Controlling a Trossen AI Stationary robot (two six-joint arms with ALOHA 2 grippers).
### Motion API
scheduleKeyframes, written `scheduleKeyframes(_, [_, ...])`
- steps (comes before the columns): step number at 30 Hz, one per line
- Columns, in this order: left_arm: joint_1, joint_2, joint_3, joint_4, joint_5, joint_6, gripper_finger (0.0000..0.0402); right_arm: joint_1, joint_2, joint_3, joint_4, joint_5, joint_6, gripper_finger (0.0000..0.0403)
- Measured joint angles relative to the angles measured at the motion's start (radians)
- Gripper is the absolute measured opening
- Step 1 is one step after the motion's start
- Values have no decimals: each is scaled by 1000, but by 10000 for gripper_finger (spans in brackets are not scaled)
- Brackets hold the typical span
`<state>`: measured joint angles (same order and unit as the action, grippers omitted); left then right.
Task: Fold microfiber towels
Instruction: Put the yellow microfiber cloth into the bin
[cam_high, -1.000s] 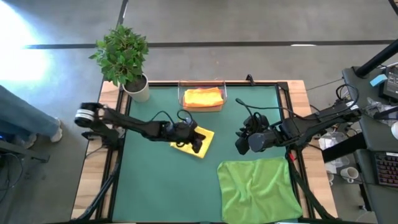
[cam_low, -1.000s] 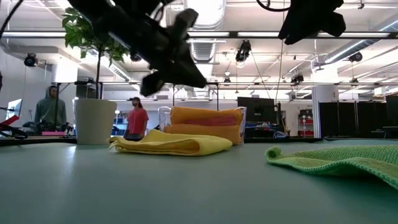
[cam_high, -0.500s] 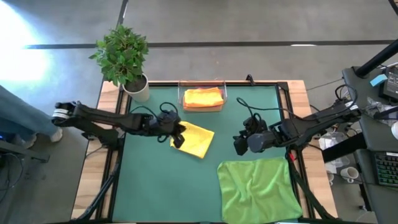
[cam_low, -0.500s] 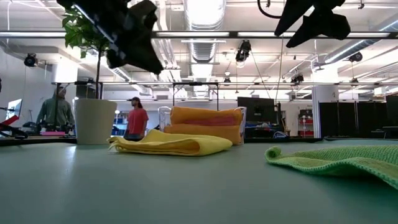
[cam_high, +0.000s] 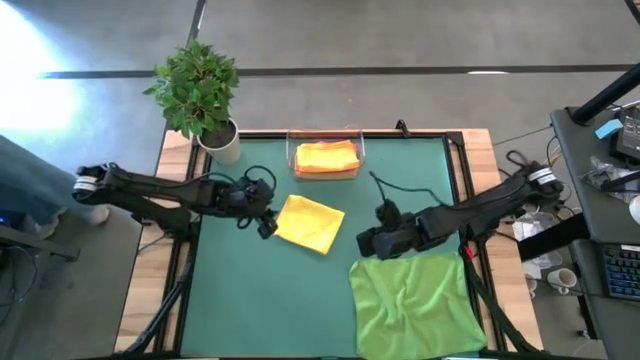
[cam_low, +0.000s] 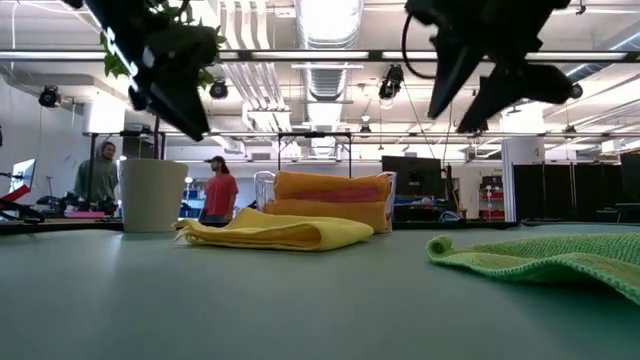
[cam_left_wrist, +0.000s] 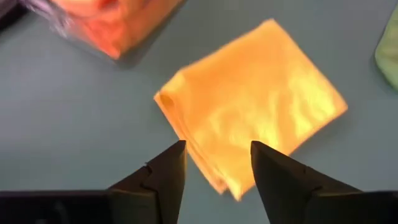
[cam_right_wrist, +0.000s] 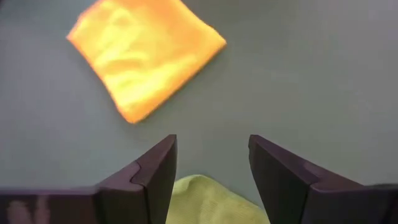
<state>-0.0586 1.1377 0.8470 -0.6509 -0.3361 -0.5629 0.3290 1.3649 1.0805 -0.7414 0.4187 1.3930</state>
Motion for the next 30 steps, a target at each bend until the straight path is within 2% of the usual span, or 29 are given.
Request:
scheduleKeyframes(7, [0, -28, -158, 72, 85, -63, 166, 0, 116, 0, 33, -68, 110, 189])
scheduleKeyframes(13, [0, -56, -299, 306, 173, -87, 166, -4, 156, -5, 38, -120, 113, 187])
scheduleKeyframes(17, [15, -58, -356, 400, 220, -87, 166, -25, 148, -40, 7, -158, 100, 181])
scheduleKeyframes(25, [121, -58, -376, 409, 249, -77, 166, -118, 17, -211, 28, -212, 61, 176])
scheduleKeyframes(30, [259, -58, -377, 435, 401, -19, 166, -173, -118, -360, 240, -218, 24, 176])
